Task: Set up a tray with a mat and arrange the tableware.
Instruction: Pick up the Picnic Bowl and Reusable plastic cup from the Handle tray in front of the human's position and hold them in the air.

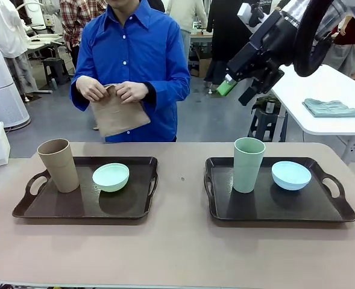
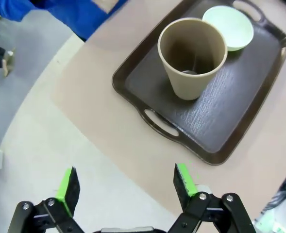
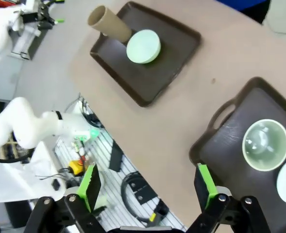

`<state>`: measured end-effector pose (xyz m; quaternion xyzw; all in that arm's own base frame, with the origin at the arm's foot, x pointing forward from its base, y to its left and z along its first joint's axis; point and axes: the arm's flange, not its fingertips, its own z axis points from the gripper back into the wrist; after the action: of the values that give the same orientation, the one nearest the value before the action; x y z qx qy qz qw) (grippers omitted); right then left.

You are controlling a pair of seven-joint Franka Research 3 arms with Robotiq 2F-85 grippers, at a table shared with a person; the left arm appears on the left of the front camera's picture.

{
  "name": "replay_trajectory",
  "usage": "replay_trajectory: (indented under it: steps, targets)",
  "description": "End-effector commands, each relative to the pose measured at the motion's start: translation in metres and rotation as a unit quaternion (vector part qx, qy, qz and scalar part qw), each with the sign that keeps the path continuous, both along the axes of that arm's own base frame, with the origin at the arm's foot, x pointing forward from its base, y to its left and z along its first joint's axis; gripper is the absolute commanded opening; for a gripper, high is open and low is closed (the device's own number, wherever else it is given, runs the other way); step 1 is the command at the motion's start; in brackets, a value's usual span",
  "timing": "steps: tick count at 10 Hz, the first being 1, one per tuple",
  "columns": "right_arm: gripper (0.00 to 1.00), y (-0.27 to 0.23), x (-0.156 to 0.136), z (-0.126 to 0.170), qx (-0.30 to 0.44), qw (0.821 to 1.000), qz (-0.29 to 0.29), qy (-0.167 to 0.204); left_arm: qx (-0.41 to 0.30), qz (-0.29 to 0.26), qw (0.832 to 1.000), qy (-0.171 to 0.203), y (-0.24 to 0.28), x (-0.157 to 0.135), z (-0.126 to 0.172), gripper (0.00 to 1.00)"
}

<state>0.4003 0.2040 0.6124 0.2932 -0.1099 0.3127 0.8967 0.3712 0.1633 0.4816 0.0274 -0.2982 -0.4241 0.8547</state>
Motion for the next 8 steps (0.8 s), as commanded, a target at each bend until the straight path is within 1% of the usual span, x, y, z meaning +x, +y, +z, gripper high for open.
replay_trajectory:
  steps: [1, 2, 3, 4, 5, 6, 7, 8]
  targets:
    - [1.0, 0.004, -0.006, 0.0, -0.023, 1.0, -0.013, -0.014, 0.017, 0.005, 1.0, -0.004, -0.002, -0.001, 0.004, 1.0]
    - [1.0, 0.0, 0.0, 0.0, 0.0, 1.0, 0.0, 0.0, 0.0, 0.0, 1.0, 0.0, 0.0, 0.0, 0.0, 1.0]
    - [1.0, 0.001, 0.008, -0.002, -0.021, 0.998, -0.051, 0.002, -0.058, -0.018, 0.998, 0.03, -0.002, 0.017, 0.013, 1.0]
    - [1.0, 0.028, 0.032, -0.005, -0.052, 0.993, -0.104, 0.008, -0.052, -0.033, 0.997, 0.037, -0.008, 0.035, 0.018, 1.0]
    - [1.0, 0.054, 0.054, -0.001, -0.076, 0.984, -0.159, 0.0, -0.054, -0.067, 0.994, 0.062, -0.018, 0.047, 0.021, 1.0]
    - [1.0, 0.084, 0.071, 0.002, -0.093, 0.978, -0.187, 0.009, -0.087, -0.113, 0.986, 0.088, -0.015, 0.055, 0.019, 1.0]
    - [1.0, 0.118, 0.085, 0.0, -0.109, 0.977, -0.183, 0.018, -0.1, -0.141, 0.979, 0.111, -0.013, 0.06, 0.013, 1.0]
    - [1.0, 0.157, 0.101, -0.005, -0.137, 0.972, -0.188, 0.034, -0.098, -0.162, 0.974, 0.126, -0.007, 0.069, 0.011, 1.0]
